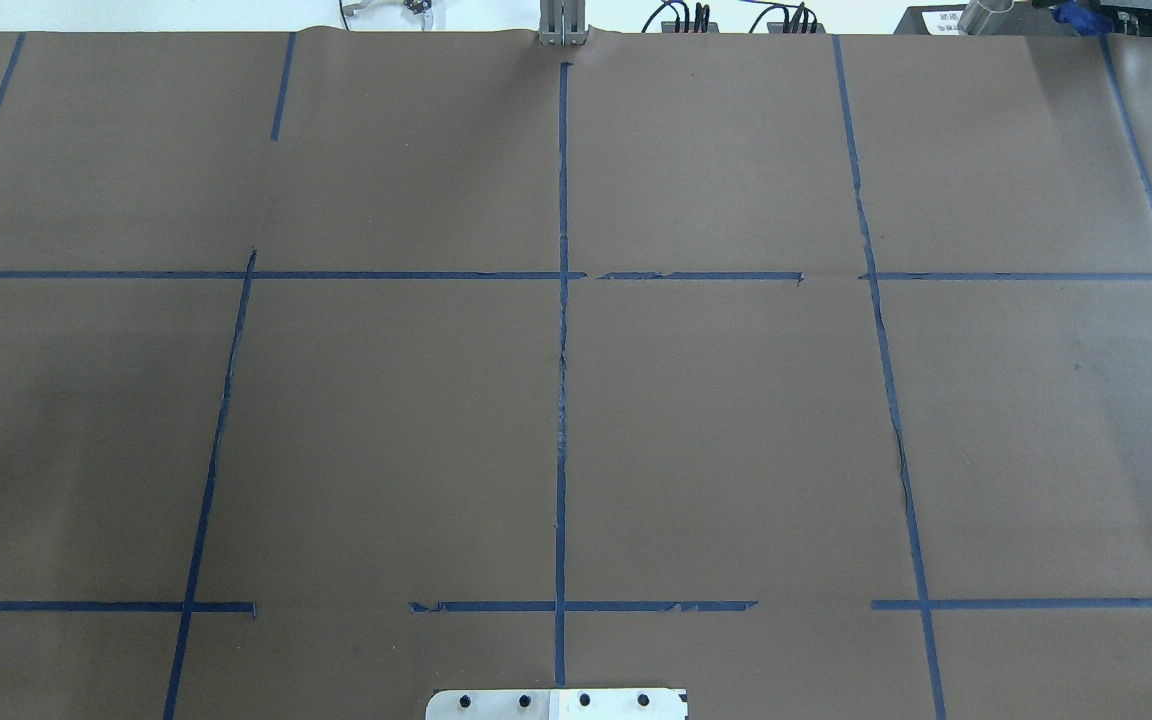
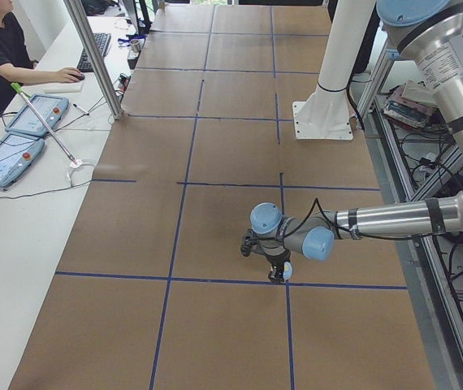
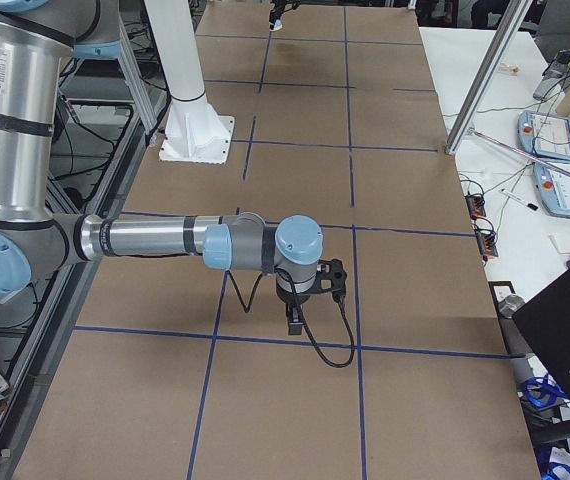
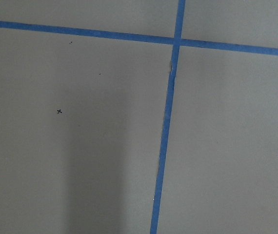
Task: Place and press bell with both arms
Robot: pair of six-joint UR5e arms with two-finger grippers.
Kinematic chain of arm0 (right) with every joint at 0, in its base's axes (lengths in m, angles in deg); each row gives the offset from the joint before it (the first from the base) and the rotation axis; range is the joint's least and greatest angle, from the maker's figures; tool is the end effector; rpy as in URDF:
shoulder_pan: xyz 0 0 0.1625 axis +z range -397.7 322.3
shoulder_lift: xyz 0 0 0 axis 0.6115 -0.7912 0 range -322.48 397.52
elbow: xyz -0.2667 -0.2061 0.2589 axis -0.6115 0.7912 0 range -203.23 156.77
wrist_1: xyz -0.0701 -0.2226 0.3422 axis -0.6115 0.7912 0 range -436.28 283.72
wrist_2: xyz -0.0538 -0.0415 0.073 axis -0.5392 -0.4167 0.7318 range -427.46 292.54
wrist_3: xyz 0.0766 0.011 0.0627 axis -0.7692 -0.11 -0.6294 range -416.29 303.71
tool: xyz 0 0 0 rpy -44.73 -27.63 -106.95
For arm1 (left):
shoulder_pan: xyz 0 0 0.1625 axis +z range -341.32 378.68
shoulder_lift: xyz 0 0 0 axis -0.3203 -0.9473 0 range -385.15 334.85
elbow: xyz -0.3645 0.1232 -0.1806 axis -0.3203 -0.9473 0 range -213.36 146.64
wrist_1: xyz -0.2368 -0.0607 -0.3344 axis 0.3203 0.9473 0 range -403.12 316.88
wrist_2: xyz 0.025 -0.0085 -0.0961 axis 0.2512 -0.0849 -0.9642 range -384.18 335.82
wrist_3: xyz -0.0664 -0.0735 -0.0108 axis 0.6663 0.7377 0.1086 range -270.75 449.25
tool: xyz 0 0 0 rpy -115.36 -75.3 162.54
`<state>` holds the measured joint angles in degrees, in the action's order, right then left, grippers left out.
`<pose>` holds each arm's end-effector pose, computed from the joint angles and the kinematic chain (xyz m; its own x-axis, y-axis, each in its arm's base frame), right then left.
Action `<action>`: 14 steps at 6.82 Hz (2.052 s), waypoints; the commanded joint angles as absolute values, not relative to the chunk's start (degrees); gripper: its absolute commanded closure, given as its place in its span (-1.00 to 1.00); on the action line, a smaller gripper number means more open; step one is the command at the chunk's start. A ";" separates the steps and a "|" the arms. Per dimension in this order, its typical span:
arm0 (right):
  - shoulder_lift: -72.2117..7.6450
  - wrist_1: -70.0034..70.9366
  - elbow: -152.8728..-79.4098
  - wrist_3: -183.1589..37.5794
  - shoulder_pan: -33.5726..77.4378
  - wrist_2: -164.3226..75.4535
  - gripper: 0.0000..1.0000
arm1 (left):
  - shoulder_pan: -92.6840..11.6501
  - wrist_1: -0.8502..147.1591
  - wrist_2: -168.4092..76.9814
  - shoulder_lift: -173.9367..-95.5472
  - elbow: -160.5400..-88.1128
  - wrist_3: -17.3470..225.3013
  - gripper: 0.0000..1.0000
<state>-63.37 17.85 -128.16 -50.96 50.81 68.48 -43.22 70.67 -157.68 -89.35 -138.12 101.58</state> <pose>0.0509 -0.4119 0.6217 0.6898 -0.1096 0.7156 0.0905 0.9938 0.0650 0.0903 -0.3067 0.6687 0.6532 0.2812 -0.7030 -0.3275 0.9421 0.0725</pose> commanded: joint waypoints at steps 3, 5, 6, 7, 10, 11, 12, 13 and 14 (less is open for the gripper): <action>-63.37 17.85 -128.00 -50.75 50.81 70.09 -1.00 | -43.47 56.01 -158.04 -111.64 -139.35 117.52 0.84; -63.37 17.85 -127.82 -50.84 50.46 70.27 -1.00 | -37.34 45.08 -157.78 -124.92 -137.96 123.57 0.84; -63.37 17.85 -127.82 -50.93 50.37 70.27 -1.00 | -34.52 40.94 -157.60 -130.99 -137.08 128.57 0.84; -63.37 17.85 -127.82 -50.93 50.37 70.27 -1.00 | -30.14 39.42 -157.42 -136.19 -135.68 135.23 0.83; -63.37 17.85 -127.74 -50.93 50.37 70.27 -1.00 | -23.27 40.28 -154.46 -152.91 -124.94 156.85 0.83; -63.37 17.85 -127.74 -50.93 50.37 70.27 -1.00 | -20.55 40.46 -150.35 -156.77 -122.24 162.06 0.83; -63.37 17.85 -127.74 -50.93 50.37 70.27 -1.00 | -20.17 40.98 -149.26 -163.07 -115.60 165.41 0.83; -63.37 17.85 -127.74 -50.93 50.37 70.27 -1.00 | -19.73 46.03 -149.16 -167.40 -107.88 167.80 0.83; -63.37 17.85 -127.74 -50.93 50.37 70.27 -1.00 | -19.56 54.18 -147.59 -169.18 -102.75 171.13 0.83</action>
<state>-63.37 17.85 -127.74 -50.93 50.37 70.27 -19.99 46.55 -149.06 -165.75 -109.64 167.32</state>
